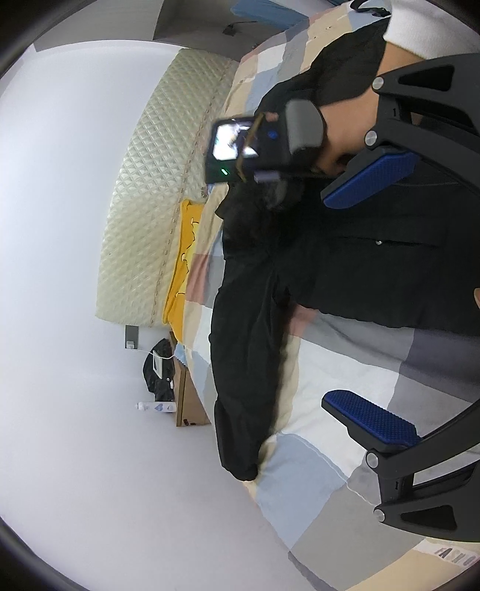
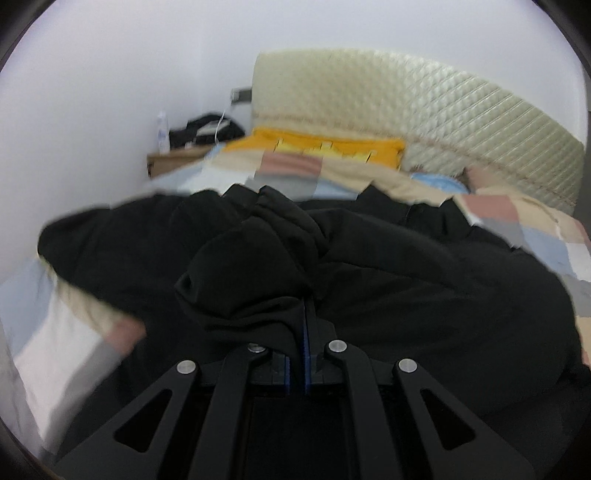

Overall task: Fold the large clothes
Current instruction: 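Lay the sleeve on the jacket body and open the right gripper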

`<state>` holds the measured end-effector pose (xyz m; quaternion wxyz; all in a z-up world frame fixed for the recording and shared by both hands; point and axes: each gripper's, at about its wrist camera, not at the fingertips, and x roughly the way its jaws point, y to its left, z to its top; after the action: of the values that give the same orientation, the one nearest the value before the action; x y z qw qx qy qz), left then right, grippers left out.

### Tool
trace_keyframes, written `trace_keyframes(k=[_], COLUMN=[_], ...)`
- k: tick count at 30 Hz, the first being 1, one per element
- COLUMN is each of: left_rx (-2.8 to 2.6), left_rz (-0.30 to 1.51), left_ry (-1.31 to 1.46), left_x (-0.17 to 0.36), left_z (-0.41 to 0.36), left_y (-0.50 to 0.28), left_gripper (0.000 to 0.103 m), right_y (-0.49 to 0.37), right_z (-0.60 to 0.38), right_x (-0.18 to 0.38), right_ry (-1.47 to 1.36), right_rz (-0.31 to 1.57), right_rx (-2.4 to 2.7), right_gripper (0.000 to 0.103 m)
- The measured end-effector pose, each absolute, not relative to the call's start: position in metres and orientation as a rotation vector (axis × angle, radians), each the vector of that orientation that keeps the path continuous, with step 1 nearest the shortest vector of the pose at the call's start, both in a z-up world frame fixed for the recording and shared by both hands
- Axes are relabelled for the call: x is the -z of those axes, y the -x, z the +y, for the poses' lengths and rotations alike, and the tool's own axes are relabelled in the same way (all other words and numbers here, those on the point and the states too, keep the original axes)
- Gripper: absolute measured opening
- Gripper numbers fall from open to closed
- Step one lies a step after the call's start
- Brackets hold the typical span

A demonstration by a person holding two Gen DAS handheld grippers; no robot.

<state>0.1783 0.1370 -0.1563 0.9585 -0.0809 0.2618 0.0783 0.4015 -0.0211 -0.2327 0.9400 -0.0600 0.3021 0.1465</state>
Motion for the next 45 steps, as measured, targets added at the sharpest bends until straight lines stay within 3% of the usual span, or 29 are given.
trace_keyframes(k=[9,11,15,17,19,32,45], left_rx=[-0.166,-0.181,-0.19,-0.186,-0.192,-0.263,-0.149], left_rz=[0.549,0.557,0.581,0.592,0.599,0.523,0.46], left_ry=[0.122,0.113,0.107,0.102,0.09,0.101,0.072], left_x=[0.167,0.172,0.18,0.182,0.182,0.138,0.081], left_z=[0.129,0.129,0.129,0.128,0.127,0.125,0.071], left_y=[-0.187,-0.19,-0.195,-0.195,-0.193,-0.159,-0.112], left_gripper=[0.1,0.1,0.1,0.1,0.1,0.1,0.1], right_y=[-0.418,-0.416,-0.404,-0.394,-0.382,-0.27,-0.143], right_z=[-0.02,-0.028,-0.036,-0.042,-0.053,-0.147,-0.217], right_x=[0.26,0.256,0.244,0.235,0.224,0.112,0.09], right_ry=[0.093,0.013,-0.058,-0.077,-0.108,-0.045,-0.051], right_rz=[0.725,0.756,0.784,0.774,0.75,0.508,0.402], right_rx=[-0.307,-0.338,-0.353,-0.362,-0.365,-0.305,-0.312], right_gripper=[0.009,0.025,0.039,0.055,0.061,0.061,0.061])
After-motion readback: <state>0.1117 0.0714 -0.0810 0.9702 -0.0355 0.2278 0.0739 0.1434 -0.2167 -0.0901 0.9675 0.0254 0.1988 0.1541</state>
